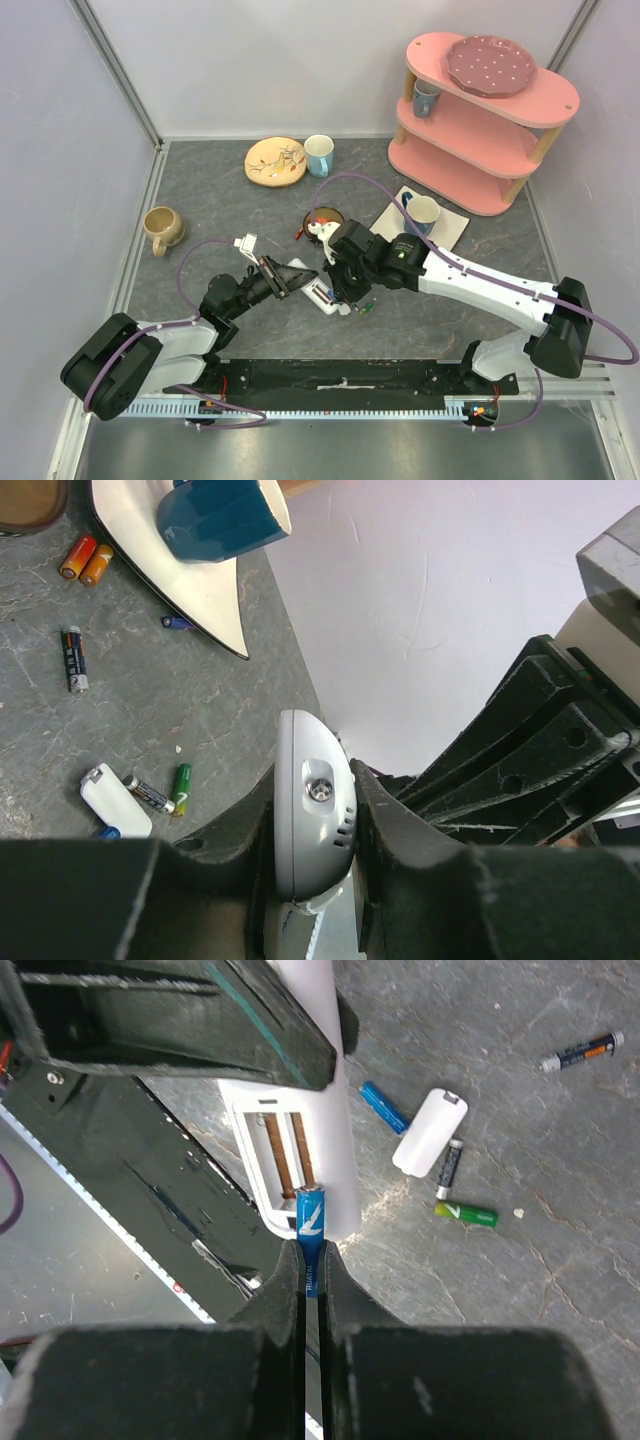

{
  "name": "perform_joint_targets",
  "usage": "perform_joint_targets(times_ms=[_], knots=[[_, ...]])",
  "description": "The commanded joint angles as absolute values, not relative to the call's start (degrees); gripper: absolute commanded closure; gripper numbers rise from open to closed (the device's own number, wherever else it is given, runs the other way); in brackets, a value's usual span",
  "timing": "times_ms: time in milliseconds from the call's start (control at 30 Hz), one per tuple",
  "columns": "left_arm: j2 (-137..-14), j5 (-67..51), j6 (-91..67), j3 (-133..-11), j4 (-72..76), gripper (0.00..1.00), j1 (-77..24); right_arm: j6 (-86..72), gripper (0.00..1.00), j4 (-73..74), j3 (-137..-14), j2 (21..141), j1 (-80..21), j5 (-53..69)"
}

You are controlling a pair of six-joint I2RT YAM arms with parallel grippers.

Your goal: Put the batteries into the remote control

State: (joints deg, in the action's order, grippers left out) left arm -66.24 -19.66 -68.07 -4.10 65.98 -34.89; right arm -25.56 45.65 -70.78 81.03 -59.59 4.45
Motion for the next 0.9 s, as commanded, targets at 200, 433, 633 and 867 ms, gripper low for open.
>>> perform_joint_targets(times_ms=[200,433,633,867], knots=[[-65.7,-20.6,-69.3,-4.1,69.5,0.98,-35.3,-26.4,1.00,41.4,-74.2,83.7,-61.2,5.5],[-65.9,-21.8,-70.0,-4.5,69.3,0.98,-35.3,-26.4,1.00,40.3,-74.1,84.2,-61.5,4.9],[-66.2,-23.5,-70.3,-4.9,69.3,0.98,-35.3,-26.5,1.00,39.5,-73.9,84.9,-61.5,4.4],[-66.4,-24.7,-70.8,-5.1,69.8,0.98,-35.4,-26.4,1.00,38.7,-73.7,85.3,-61.6,3.8]])
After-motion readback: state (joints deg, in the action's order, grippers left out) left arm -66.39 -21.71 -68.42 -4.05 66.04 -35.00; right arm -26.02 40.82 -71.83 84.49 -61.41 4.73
